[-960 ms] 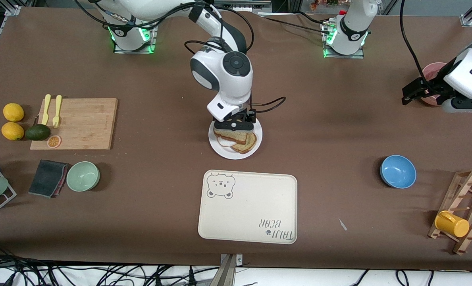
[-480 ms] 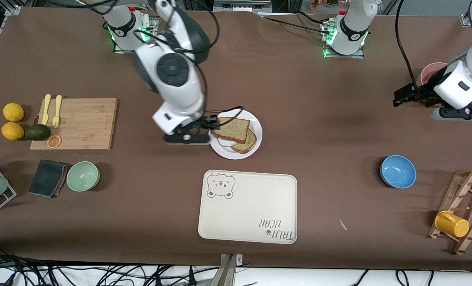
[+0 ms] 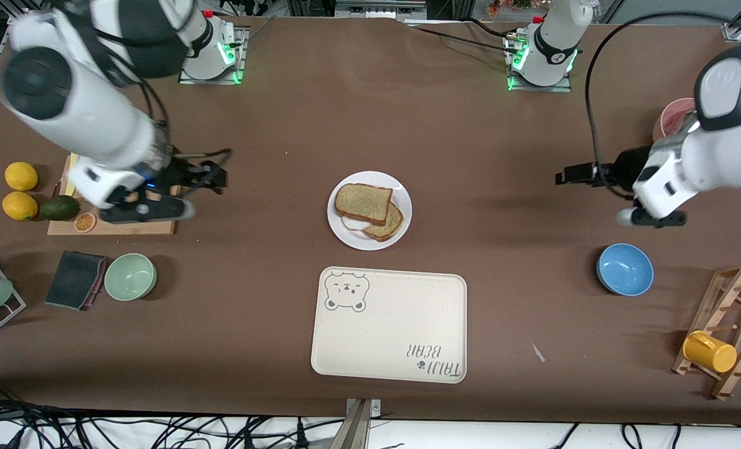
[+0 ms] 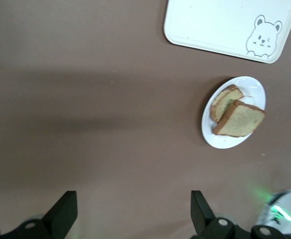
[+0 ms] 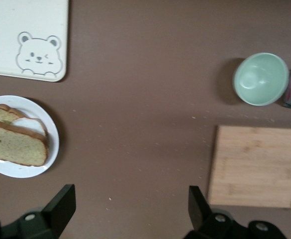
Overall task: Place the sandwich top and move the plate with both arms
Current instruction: 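Withdraw the right gripper while the left gripper reaches toward the plate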
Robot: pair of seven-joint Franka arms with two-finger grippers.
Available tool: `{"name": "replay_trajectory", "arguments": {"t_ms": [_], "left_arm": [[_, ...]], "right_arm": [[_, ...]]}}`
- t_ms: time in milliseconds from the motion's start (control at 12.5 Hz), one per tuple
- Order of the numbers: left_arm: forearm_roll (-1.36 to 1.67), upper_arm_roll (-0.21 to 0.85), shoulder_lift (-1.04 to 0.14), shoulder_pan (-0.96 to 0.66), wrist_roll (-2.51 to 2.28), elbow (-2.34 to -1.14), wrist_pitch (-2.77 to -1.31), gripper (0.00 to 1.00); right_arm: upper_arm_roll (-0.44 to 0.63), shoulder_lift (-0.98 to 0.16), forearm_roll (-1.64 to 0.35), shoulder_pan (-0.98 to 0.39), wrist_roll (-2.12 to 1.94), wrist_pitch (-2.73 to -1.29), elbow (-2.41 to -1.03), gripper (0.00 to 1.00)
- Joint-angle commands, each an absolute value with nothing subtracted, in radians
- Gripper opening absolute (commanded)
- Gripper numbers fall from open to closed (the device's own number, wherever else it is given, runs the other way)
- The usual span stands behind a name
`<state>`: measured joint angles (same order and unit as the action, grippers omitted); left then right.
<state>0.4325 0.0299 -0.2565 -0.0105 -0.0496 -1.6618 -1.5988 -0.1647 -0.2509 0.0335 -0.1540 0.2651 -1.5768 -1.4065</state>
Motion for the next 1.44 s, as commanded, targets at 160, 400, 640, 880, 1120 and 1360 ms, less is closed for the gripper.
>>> {"name": "replay_trajectory", "arguments": {"t_ms": [160, 400, 640, 880, 1120, 1360], "left_arm": [[0.685, 0.037, -0.509, -0.023, 0.096, -1.568, -1.635, 1.00], [0.805, 0.051, -0.603, -0.083, 0.322, -1.578, -1.764, 1.00], [0.941, 0.051, -0.684, -0.124, 0.424, -1.580, -1.801, 0.98], [1.043, 0.061, -0.710, -0.179, 0.556, -1.675, -1.924, 0.96], [1.190, 0.071, -0.710, -0.238, 0.660, -1.771, -1.991, 0.87], [1.212, 0.071, -0.707, -0.242, 0.736, -1.828, -1.996, 0.70]], "right_arm": [[-0.077, -0.078, -0.078, -0.084, 0.101, -1.555, -1.548, 1.00], [-0.046, -0.063, -0.092, -0.043, -0.006, -1.555, -1.560, 1.00], [-0.043, -0.054, -0.077, -0.037, -0.003, -1.555, -1.585, 1.00], [-0.044, -0.057, -0.011, -0.040, 0.008, -1.557, -1.585, 1.00], [-0.044, -0.058, -0.009, -0.040, 0.009, -1.555, -1.583, 1.00], [-0.044, -0.058, -0.009, -0.040, 0.009, -1.555, -1.580, 1.00]]}}
